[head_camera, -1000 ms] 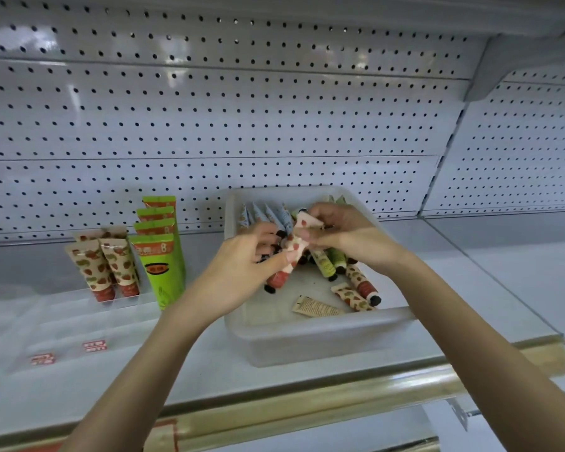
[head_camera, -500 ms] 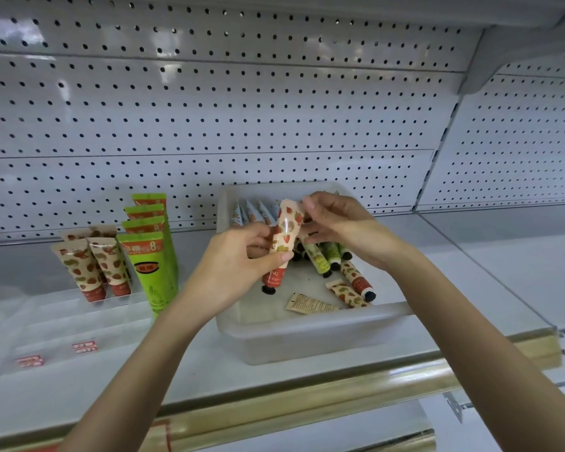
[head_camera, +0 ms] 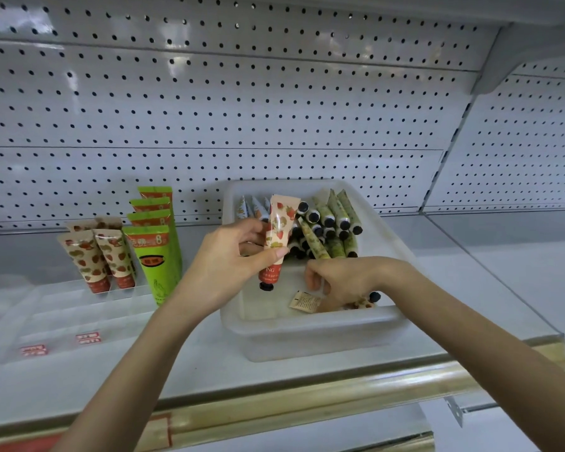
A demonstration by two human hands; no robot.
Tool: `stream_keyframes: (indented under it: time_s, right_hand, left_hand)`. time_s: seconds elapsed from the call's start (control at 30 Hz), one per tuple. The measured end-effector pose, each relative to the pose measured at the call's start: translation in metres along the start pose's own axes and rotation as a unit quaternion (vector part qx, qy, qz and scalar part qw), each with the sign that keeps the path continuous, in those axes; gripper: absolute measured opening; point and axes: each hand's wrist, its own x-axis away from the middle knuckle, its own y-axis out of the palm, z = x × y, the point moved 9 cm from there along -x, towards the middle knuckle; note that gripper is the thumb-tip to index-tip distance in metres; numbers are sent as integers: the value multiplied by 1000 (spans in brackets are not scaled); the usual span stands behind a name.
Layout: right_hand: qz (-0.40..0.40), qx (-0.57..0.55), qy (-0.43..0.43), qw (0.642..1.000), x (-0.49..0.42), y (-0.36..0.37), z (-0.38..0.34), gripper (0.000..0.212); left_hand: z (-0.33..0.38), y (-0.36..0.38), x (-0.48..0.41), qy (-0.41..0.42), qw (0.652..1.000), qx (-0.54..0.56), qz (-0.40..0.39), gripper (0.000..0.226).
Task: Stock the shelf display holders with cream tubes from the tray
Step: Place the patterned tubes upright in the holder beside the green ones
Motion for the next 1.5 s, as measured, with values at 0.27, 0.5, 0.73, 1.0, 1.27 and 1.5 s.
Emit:
stream_keyframes:
  time_s: [0.27,0.5,0.73,1.0,1.27,1.5]
  right_hand:
    - [-6,35,18,999,-1,2,0,36]
    - [49,8,-9,999,-5,-11,-6,36]
    - [190,-50,-97,976,7,-43,-20,16]
    - [305,-327,-204,871,39,-81,-35,32]
    - [283,-471,-255,795,64,-99,-66,26]
    - [275,-482,-279,783,72,-98,-107,34]
  left_hand:
    - [-1,-3,0,2,1000,5,12,20]
    - [-1,-1,-3,0,1000,23,15,16]
    - [15,-14,3,23,998,18,52,35]
    - [40,-48,29,55,991,48,114,21]
    - [35,-94,79,25,976,99,194,22]
    - [21,-130,102,-4,967,97,234,27]
